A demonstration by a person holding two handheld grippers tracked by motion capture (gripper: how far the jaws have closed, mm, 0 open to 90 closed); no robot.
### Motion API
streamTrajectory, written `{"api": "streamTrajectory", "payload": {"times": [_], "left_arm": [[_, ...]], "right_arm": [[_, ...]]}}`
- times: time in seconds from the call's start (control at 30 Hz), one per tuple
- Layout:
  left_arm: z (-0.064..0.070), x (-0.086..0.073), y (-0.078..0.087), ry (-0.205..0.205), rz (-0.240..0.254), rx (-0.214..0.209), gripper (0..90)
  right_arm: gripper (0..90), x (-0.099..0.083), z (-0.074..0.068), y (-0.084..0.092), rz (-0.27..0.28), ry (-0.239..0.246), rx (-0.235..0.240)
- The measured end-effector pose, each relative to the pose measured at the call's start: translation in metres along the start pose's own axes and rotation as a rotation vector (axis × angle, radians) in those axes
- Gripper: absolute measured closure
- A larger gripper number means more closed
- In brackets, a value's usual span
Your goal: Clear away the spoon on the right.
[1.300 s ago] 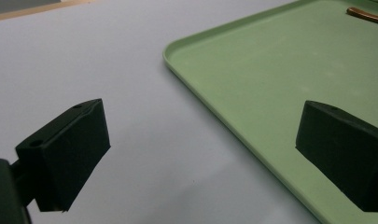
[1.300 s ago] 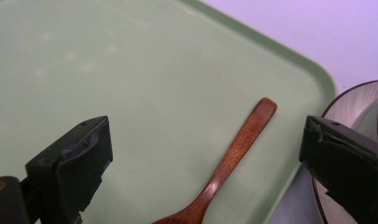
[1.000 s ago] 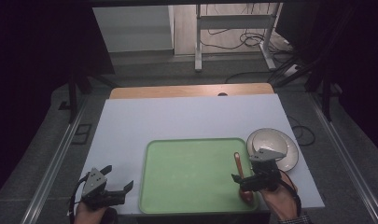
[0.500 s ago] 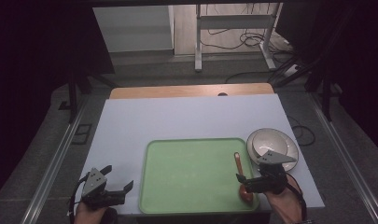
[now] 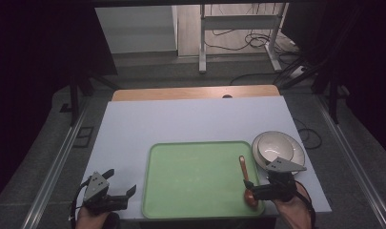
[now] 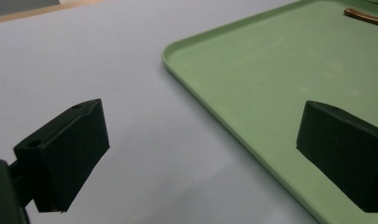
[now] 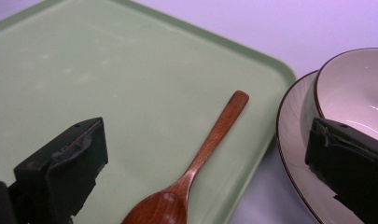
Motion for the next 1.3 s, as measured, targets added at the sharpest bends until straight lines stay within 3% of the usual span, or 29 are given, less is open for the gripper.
{"api": "streamTrajectory", "payload": {"times": [0.4, 1.3], "left_arm": [[0.001, 0.000, 0.000, -0.005, 0.003, 0.000, 1.4], [0.000, 0.000, 0.001, 0.004, 0.007, -0.002, 1.4]], "right_arm": [[0.0, -0.007, 0.004, 0.013, 0.033, 0.002, -0.027], [0.0, -0.033, 0.018, 0.041, 0.075, -0.066, -0.081]]}}
Point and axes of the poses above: each handheld gripper's, and its own axes: y roughly backward along the jaws, x roughly out of its top, z roughly to its right, the point moved 9 cm from there along -y, roughly forward along the jaws, and after that the axes turned 10 degrees about -z, right-handed, at the moved point
